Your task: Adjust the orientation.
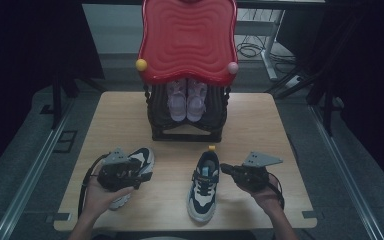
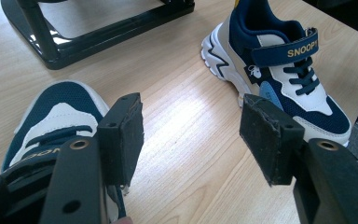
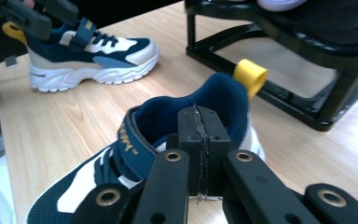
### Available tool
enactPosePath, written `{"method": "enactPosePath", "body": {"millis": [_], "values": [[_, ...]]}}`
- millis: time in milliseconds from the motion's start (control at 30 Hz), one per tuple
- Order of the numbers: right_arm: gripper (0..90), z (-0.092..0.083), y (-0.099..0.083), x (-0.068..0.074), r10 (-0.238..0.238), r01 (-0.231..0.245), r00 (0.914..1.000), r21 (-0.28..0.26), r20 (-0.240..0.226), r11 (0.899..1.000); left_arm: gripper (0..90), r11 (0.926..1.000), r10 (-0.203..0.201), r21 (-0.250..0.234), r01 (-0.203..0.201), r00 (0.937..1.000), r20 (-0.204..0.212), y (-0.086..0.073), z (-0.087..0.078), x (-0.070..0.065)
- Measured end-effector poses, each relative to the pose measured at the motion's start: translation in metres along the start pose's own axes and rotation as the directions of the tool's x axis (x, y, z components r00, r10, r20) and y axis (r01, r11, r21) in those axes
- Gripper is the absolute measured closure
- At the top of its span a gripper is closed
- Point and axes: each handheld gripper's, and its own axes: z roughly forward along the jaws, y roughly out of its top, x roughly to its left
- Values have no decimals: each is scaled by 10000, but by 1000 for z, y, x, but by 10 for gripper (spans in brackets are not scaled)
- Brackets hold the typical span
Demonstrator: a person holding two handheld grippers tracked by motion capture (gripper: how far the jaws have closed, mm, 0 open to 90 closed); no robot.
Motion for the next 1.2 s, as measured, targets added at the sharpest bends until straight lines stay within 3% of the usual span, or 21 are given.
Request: {"method": "enactPosePath", "body": {"millis": [233,333,500,600,867,1200], "values": [[897,6,5,8,-113,118,9998,264,-184,9996,395,10000,-77,-56,77,9999,74,1,-2,2],[897,8,12,18,-304,317,9986,288,-440,9991,394,10000,-44,-54,45,10000,85,2,-2,1],[897,20,13,35,-649,719,9939,768,-897,9944,393,10000,3,-30,-3,10000,96,2,-2,1],[897,36,11,50,-978,1158,9864,1361,-1325,9839,392,10000,-32,16,32,10000,89,1,-1,2],[898,56,11,70,-1198,1560,9787,2242,-1670,9620,391,9999,-1,109,-1,9999,118,-1,1,2],[898,74,4,84,-1373,1919,9715,3009,-1932,9342,390,9999,-42,163,40,10000,83,-2,2,3]]}}
